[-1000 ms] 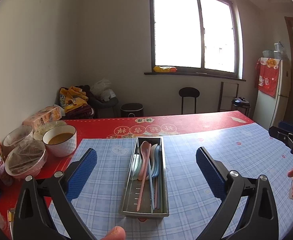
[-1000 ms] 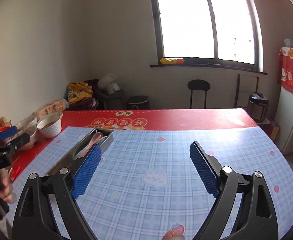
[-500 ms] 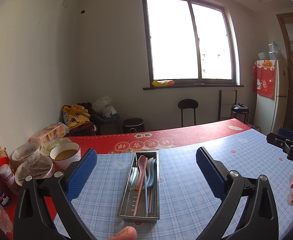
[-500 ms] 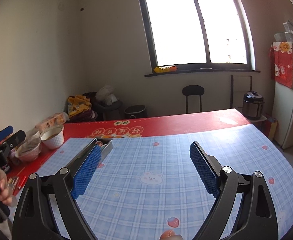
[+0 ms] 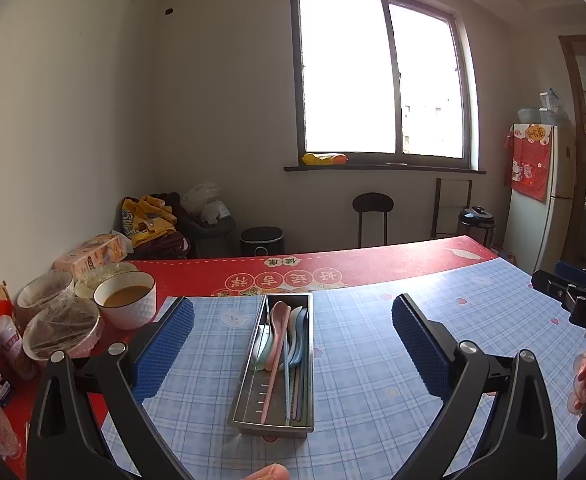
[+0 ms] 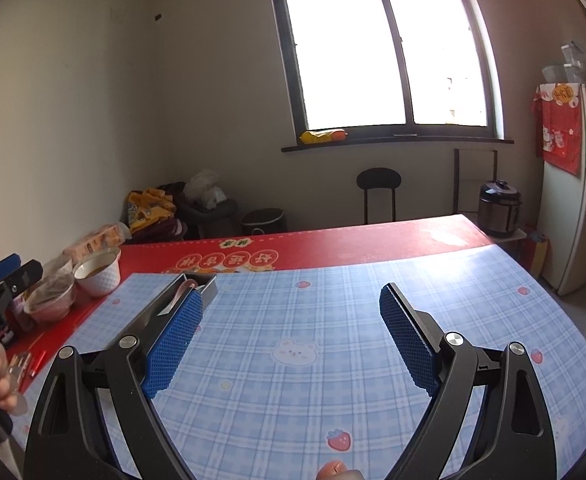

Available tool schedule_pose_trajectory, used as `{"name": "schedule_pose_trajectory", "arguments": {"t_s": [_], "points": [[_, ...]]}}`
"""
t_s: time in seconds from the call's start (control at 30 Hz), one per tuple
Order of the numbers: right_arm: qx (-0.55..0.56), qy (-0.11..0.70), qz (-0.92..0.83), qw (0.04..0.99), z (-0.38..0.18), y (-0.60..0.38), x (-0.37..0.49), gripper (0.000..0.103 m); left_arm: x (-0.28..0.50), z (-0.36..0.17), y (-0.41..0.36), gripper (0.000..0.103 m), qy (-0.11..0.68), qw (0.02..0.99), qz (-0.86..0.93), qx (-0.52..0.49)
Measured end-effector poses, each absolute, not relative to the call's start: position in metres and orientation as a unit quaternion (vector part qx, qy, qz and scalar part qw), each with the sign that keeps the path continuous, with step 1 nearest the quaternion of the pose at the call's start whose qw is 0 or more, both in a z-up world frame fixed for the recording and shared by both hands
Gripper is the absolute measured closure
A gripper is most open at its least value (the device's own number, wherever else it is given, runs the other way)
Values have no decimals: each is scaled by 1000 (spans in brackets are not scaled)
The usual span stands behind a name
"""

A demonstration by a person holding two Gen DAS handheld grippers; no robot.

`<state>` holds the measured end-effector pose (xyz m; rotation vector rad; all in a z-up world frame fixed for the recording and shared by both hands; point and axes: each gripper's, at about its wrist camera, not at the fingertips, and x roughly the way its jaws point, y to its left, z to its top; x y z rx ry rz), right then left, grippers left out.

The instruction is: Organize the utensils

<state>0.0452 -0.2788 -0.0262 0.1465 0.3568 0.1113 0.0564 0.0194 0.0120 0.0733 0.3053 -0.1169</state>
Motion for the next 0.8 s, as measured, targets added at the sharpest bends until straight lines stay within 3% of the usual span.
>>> {"name": "schedule_pose_trajectory", "arguments": {"t_s": [0.8], "points": [[50, 172, 40, 983, -23, -272, 46, 16, 55, 6, 28, 6, 160, 984, -68, 26]]}}
